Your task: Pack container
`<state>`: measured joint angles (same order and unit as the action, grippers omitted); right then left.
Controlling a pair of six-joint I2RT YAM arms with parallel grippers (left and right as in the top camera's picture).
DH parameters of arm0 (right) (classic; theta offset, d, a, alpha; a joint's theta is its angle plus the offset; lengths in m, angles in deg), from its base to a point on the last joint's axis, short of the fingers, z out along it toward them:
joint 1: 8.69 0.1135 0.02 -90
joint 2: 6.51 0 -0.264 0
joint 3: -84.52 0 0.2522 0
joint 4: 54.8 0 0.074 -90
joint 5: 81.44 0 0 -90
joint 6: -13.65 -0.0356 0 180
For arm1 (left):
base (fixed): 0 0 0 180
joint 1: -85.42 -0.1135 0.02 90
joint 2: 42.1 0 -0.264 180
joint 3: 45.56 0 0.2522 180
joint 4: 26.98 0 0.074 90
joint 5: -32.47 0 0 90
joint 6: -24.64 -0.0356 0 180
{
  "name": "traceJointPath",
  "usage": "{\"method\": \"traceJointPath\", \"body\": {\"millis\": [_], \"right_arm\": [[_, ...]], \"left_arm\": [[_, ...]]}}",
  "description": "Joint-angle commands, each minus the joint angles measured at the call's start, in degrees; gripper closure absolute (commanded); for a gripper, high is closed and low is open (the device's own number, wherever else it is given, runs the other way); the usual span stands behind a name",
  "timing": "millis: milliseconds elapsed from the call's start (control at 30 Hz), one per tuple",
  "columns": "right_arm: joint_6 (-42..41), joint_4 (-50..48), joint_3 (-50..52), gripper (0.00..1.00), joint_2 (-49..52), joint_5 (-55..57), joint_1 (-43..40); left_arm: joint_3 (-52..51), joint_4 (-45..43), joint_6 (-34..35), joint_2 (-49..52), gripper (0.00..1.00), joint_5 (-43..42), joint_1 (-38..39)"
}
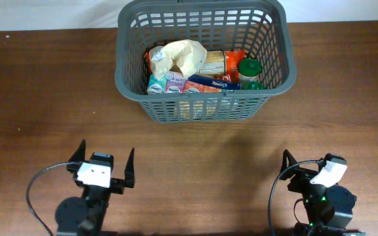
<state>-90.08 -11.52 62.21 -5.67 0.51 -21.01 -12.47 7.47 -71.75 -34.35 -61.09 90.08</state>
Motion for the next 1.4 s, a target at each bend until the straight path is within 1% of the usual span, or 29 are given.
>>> {"method": "traceJointPath", "body": {"millis": [0, 167, 333, 467, 1367], "right_arm": [[-0.48, 0.02, 0.37, 0.01, -0.66, -0.33, 0.35], [-0.48, 0.02, 0.37, 0.01, -0.66, -0.33, 0.35], [-0.48, 0.02, 0.37, 0.01, -0.66, -0.33, 0.35], [-0.48, 0.02, 0.37, 0.01, -0.66, -0.33, 0.35], [-0.48, 0.02, 0.37, 0.01, -0.66, -0.33, 0.35]], "left_arm": [[-6.29, -3.65, -0.76, -3.52, 0.01, 0.57, 0.07], [-12.94, -10.21, -0.76, -6.19, 0.01, 0.57, 0.04], [-16.85, -12.15, -0.76, -7.37, 0.01, 0.55, 0.04], [-17.27, -13.25, -0.76, -7.45, 0.01, 0.37, 0.04], [-17.27, -13.18, -0.76, -7.41, 0.01, 0.39, 0.07]]}}
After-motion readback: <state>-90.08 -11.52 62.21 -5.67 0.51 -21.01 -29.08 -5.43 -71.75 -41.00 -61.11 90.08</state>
